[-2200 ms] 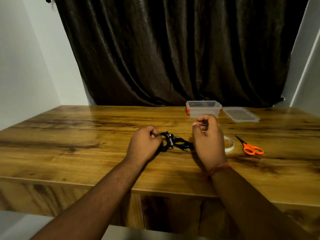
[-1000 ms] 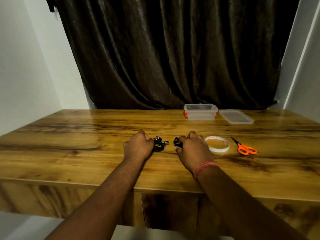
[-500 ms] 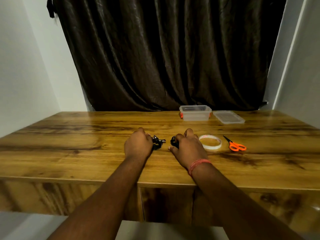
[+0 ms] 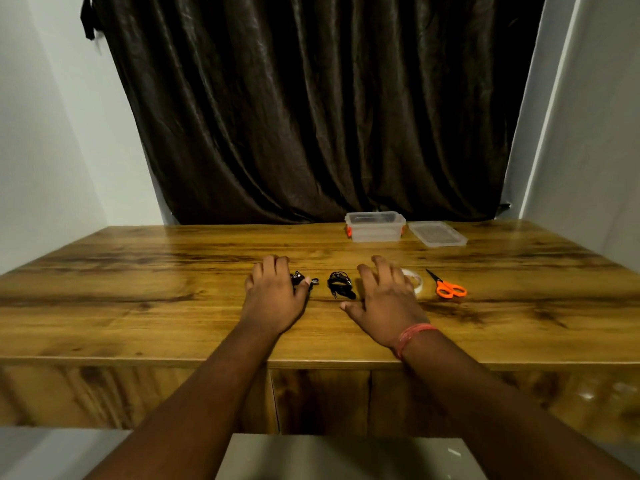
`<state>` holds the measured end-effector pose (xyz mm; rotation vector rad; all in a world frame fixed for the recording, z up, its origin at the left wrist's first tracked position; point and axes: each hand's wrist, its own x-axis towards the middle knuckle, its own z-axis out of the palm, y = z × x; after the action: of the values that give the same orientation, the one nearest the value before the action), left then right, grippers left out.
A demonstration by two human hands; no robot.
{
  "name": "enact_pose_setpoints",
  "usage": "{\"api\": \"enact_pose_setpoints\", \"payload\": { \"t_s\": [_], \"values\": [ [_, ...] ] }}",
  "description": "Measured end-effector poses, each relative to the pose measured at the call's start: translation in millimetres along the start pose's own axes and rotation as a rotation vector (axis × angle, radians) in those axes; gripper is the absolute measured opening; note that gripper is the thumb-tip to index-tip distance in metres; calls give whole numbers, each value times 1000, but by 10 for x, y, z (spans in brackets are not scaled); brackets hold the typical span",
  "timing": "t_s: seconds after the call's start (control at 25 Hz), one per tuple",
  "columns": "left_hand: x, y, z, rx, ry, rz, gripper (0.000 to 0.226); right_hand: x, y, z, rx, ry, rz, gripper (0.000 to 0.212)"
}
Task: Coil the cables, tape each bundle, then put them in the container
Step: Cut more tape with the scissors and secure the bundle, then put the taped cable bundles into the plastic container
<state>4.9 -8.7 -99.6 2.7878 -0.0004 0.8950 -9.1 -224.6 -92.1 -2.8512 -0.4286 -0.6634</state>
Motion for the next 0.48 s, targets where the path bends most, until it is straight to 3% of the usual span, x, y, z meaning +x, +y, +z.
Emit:
{"api": "enact_pose_setpoints", "payload": {
  "t_s": [0.2, 0.48],
  "values": [
    [-39, -18, -33, -30, -141, -62, 81, -90, 501, -123, -67, -15, 19, 89],
    [164, -118, -12, -99, -321, -222, 64, 584, 272, -8, -21, -76, -128, 92]
  ]
}}
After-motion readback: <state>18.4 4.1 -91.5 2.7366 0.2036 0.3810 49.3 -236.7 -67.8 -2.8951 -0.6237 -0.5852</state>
